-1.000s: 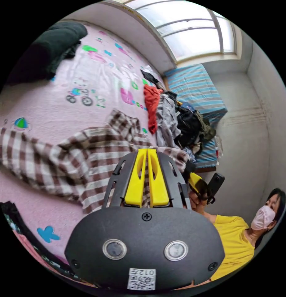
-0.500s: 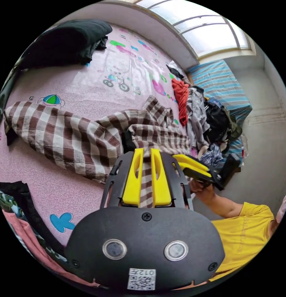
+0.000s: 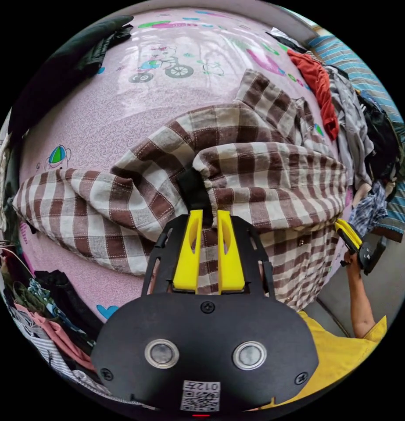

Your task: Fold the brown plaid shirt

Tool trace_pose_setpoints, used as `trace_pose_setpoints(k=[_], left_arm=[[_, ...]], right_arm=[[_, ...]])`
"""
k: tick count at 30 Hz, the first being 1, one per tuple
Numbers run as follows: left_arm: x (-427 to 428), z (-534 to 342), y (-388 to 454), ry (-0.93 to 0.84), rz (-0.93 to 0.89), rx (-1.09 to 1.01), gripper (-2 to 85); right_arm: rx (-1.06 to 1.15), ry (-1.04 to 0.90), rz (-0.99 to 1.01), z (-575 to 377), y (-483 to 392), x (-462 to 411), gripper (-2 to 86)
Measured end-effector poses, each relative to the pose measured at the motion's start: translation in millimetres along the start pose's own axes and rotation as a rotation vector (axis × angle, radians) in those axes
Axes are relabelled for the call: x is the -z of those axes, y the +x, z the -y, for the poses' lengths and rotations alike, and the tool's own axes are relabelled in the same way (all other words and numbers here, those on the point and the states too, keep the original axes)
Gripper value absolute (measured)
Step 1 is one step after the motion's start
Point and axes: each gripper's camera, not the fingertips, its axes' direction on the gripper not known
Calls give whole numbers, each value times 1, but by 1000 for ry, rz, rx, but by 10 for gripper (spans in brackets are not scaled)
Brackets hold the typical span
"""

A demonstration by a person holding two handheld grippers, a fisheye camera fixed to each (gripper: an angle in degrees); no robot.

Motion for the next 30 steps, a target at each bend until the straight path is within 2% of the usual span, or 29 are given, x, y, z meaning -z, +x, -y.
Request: trace_pose_setpoints(k=[3,6,10,11,12,16,19,22,24,30], left_arm=[[11,-2,13,8,22,67,37],[47,-9,54,168,133,53,22],[68,23,178,272,307,-202,11],[69,29,199,291,311,-254,10],[68,41,243,312,287,-394,11],[43,95,386,225,130,-732,23],[7,137,468,80,124,-860,40],[-35,168,525,-117,103,-936,54],[-54,178,547,-175,119,-961,60],[-87,183,586,-216,235,-1064,22]], right_arm=[[16,-25,3,3,5,-8,31],[8,12,7,5,12,6,32],[-10,135,-31,13,17,29,37],[-25,154,-24,18,22,31,39],[-31,157,-19,21,24,31,41],[-67,146,12,39,45,24,62],[-85,116,60,47,60,17,69],[-104,118,90,50,73,16,73],[-109,130,102,52,78,18,74],[-84,117,97,64,91,12,49]])
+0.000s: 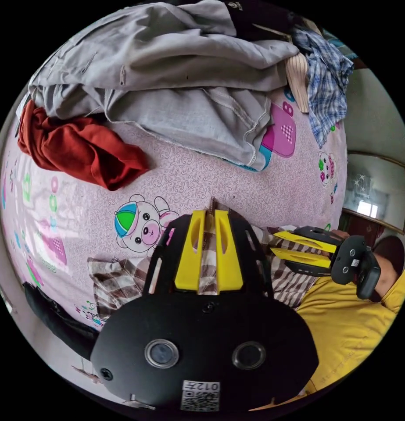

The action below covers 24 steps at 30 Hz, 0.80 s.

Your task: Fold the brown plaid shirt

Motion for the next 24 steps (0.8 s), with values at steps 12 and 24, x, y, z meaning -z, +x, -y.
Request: trace_pose_setpoints(k=[12,24], left_arm=[[-5,-20,-90,139,-328,247,7],[-15,-114,-80,177,-188,158,82]], right_arm=[[-60,32,-23,10,46,26,16],[-73,180,54,61,97,80,54]])
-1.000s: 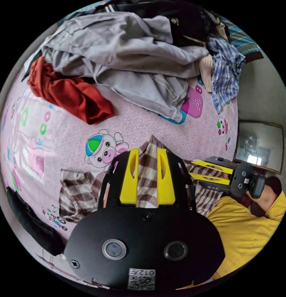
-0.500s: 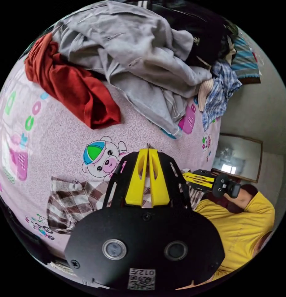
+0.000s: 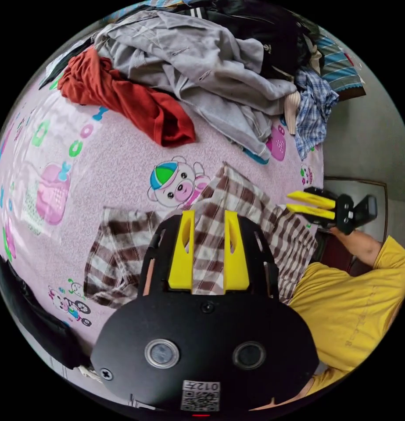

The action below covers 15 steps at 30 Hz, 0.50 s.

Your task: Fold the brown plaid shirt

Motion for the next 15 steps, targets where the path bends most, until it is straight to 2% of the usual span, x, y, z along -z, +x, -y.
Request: trace_pose_setpoints(k=[4,6,9,15], left_arm=[[-10,-63,-20,0,25,36,90],[-15,-88,-29,-17,31,41,90],[-23,-122,-42,-33,48,46,89],[-50,-157,-63,-105,115,56,70]], right_arm=[[-82,-68,212,66,55,-21,81],[-50,-106,265,90,67,-32,86],[100,-182,311,123,68,-50,95],[388,-362,267,159,40,-79,97]])
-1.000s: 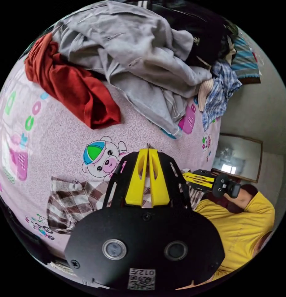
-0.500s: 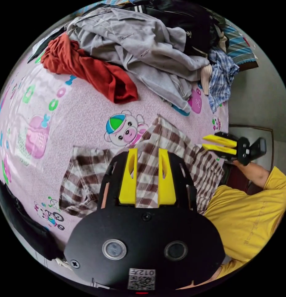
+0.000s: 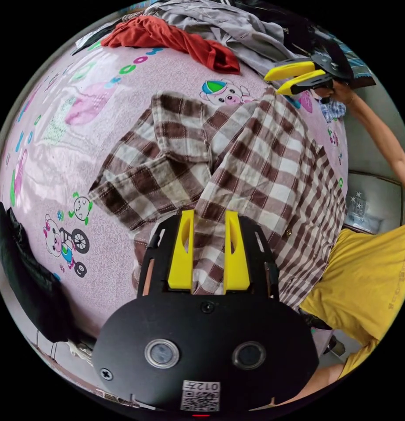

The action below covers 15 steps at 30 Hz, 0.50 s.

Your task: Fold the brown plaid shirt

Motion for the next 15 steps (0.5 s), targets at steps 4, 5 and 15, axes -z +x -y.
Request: trace_pose_setpoints(k=[4,5,15], left_arm=[[-14,-15,-13,-20,1,29,30],[-13,-18,-15,-20,-4,36,24],[11,-83,-65,87,-19,213,11]], right_arm=[[56,-56,-49,9,-11,-8,36],[38,-25,-46,9,-15,-1,28],[-117,22,-203,19,-18,-34,12]])
